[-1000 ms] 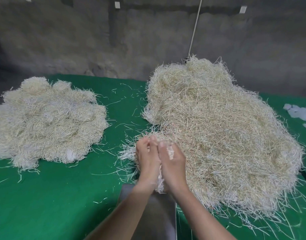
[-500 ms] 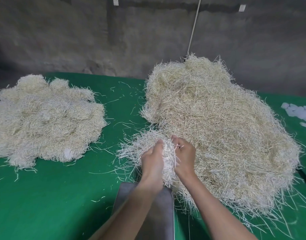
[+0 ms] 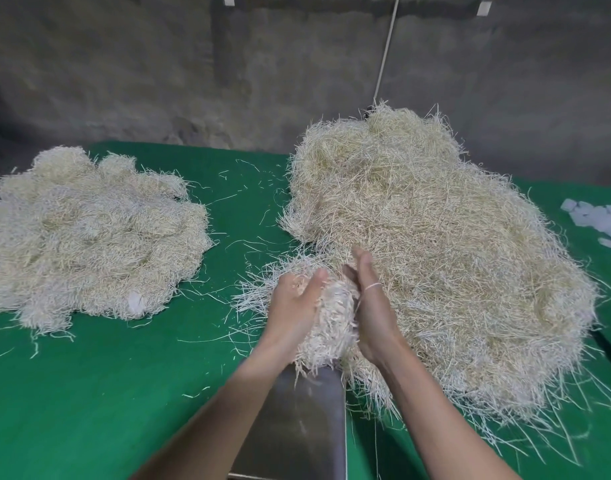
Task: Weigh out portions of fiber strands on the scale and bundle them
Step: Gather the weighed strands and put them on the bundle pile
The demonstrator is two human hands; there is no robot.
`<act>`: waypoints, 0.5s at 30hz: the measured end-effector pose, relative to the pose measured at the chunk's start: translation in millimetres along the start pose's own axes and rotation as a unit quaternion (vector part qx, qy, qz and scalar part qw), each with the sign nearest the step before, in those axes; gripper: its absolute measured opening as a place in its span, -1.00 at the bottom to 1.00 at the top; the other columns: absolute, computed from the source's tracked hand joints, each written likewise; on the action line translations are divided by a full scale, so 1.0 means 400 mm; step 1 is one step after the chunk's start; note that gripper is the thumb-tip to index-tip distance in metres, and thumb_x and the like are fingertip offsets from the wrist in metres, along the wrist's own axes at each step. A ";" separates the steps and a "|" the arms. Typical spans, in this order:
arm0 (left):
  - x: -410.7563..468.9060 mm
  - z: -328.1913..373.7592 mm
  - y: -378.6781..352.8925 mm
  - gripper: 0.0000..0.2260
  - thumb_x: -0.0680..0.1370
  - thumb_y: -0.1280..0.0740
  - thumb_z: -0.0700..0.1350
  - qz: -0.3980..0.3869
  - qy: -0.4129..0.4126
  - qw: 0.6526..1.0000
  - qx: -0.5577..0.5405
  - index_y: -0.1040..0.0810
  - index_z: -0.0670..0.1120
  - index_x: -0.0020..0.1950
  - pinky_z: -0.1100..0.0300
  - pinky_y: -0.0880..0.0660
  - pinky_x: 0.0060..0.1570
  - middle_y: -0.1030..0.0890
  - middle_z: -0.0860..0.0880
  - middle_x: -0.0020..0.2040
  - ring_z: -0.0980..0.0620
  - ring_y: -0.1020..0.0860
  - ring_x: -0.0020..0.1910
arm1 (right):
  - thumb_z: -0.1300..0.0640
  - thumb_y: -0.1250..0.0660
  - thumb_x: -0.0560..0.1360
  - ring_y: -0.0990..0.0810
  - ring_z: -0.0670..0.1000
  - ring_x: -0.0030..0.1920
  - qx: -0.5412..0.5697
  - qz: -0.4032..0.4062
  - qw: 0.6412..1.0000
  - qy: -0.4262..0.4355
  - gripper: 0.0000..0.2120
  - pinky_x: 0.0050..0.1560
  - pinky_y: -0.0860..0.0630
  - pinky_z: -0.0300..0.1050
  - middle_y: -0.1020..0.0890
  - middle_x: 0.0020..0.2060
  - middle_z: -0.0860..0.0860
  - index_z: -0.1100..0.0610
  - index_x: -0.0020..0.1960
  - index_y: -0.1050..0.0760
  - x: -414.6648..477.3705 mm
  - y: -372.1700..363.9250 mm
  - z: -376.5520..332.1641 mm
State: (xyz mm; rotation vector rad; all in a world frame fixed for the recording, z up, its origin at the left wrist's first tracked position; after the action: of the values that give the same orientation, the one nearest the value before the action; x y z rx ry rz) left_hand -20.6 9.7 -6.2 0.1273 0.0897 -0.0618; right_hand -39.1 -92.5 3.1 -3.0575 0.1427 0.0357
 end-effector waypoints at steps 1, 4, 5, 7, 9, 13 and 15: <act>0.008 0.003 -0.007 -0.67 0.54 -0.26 0.11 0.022 -0.038 0.998 0.042 -0.33 0.02 0.23 0.43 -0.37 -0.09 -0.47 0.06 0.20 0.32 -0.43 -0.07 | -0.36 -0.14 0.45 -0.42 -0.07 0.25 -0.039 -0.029 0.999 -0.010 -0.47 0.27 -0.35 0.05 -0.39 0.35 -0.06 -0.21 0.36 -0.29 -0.008 -0.013 -0.005; 0.008 0.016 -0.006 -0.60 0.53 -0.26 0.16 0.111 -0.066 0.991 -0.040 -0.38 -0.11 0.18 0.38 -0.38 -0.23 -0.53 -0.02 0.01 0.23 -0.49 -0.15 | -0.17 -0.27 0.50 -0.51 -0.19 -0.17 -0.139 0.057 0.988 0.040 -0.93 -0.20 -0.44 -0.28 -0.60 0.01 -0.09 -0.31 -0.02 -0.45 -0.014 -0.031 0.000; 0.007 0.010 -0.003 -0.46 0.48 -0.21 0.28 0.102 -0.048 0.989 -0.095 -0.42 -0.13 0.22 0.37 -0.41 -0.13 -0.54 -0.01 0.04 0.22 -0.51 -0.06 | -0.11 -0.28 0.51 -0.53 -0.18 -0.15 -0.094 0.115 0.988 0.049 -0.98 -0.20 -0.42 -0.31 -0.60 -0.06 -0.14 -0.24 -0.08 -0.48 -0.007 -0.023 -0.004; -0.018 -0.014 -0.014 -0.29 0.35 -0.15 0.45 0.028 0.019 0.989 -0.146 -0.43 0.02 0.33 0.16 -0.40 0.22 -0.52 0.07 0.21 0.17 -0.46 0.21 | -0.03 -0.28 0.53 -0.51 -0.15 -0.03 0.041 0.192 0.980 0.023 -0.95 -0.03 -0.44 -0.26 -0.54 -0.06 -0.23 -0.15 -0.01 -0.48 0.017 0.004 -0.013; -0.045 -0.022 -0.035 -0.38 0.36 -0.19 0.44 -0.035 0.096 0.974 -0.202 -0.41 0.15 0.31 -0.04 -0.37 0.30 -0.53 0.13 0.19 0.11 -0.45 0.24 | -0.02 -0.22 0.57 -0.45 -0.14 -0.01 0.020 0.222 0.973 0.059 -0.94 0.05 -0.43 -0.17 -0.47 -0.04 -0.24 -0.17 0.03 -0.38 0.025 0.010 -0.019; 0.019 0.003 -0.015 -0.63 0.49 -0.31 0.20 0.110 0.174 0.925 -0.321 -0.58 -0.12 -0.13 0.19 -0.54 -0.26 -0.64 -0.07 -0.27 0.01 -0.63 -0.32 | -0.17 -0.09 0.55 -0.42 -0.12 -0.11 -0.313 0.156 0.909 0.227 -0.81 -0.12 -0.39 -0.25 -0.44 -0.08 -0.13 -0.08 0.02 -0.33 -0.047 -0.071 0.054; 0.031 0.015 -0.011 -0.65 0.52 -0.30 0.15 0.154 0.162 0.933 -0.282 -0.52 -0.12 -0.25 0.32 -0.41 -0.54 -0.52 -0.04 -0.41 0.07 -0.53 -0.52 | -0.26 -0.03 0.51 -0.44 -0.09 -0.24 -0.310 0.148 0.913 0.221 -0.66 -0.27 -0.40 -0.17 -0.49 -0.17 -0.09 -0.01 -0.03 -0.36 -0.055 -0.087 0.047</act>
State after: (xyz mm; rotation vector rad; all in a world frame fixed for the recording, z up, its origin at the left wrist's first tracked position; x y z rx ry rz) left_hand -8.0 3.8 -1.9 -0.4264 0.4110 0.3010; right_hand -58.0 -54.4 -12.4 -3.5647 0.7585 -0.7369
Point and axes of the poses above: each hand's wrist, its own x-axis towards the middle knuckle, its own y-axis out of the back of the hand, z = x × y, the point moved 2 cm from there along x, towards the middle knuckle
